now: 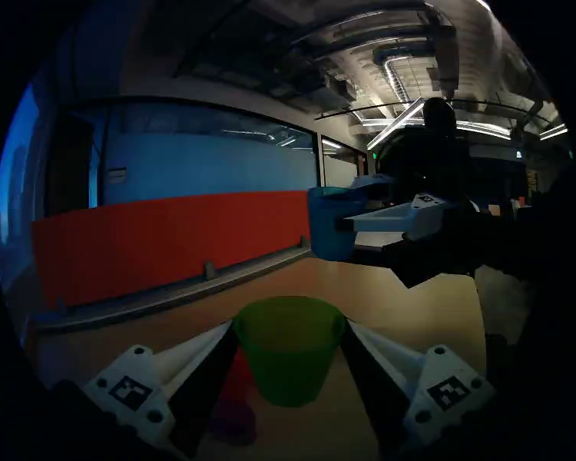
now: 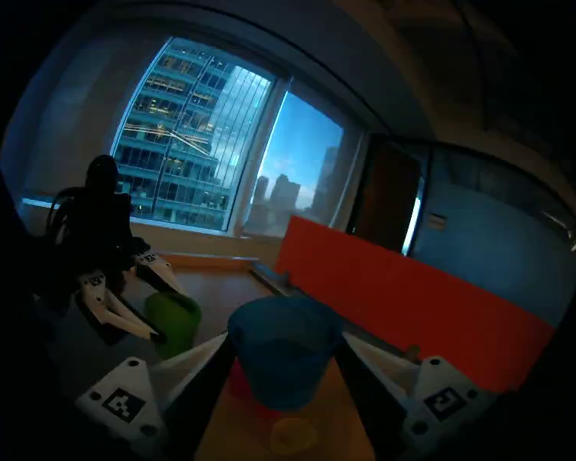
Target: Pour water
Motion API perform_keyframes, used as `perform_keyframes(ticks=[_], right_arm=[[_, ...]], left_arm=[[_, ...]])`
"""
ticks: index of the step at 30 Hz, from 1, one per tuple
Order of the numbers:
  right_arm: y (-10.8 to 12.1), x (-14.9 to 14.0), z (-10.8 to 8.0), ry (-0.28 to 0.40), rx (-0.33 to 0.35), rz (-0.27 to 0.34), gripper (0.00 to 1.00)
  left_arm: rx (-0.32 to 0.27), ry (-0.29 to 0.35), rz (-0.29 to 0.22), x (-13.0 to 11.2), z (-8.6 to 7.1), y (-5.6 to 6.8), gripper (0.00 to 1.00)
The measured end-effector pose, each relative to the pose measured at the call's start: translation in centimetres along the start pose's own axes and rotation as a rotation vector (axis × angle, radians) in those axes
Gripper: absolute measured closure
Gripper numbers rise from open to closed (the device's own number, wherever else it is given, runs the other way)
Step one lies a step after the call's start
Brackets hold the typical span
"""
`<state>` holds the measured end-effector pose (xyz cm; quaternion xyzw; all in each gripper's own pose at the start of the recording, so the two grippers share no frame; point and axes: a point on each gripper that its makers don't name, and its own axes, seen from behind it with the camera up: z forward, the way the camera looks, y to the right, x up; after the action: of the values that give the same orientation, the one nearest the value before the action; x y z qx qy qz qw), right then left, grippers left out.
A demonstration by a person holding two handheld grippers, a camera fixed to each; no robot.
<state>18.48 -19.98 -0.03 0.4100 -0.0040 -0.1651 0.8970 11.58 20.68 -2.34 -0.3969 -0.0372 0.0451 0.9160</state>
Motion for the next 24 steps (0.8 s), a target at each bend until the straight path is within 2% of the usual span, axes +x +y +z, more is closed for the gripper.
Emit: perform_keyframes(ticks=[24], right_arm=[[0.3, 4.6, 3.4, 0.046, 0.015, -0.315, 0.10]], left_arm=[[-0.021, -0.009, -0.002, -0.1, 0.6, 0.7, 0.11]])
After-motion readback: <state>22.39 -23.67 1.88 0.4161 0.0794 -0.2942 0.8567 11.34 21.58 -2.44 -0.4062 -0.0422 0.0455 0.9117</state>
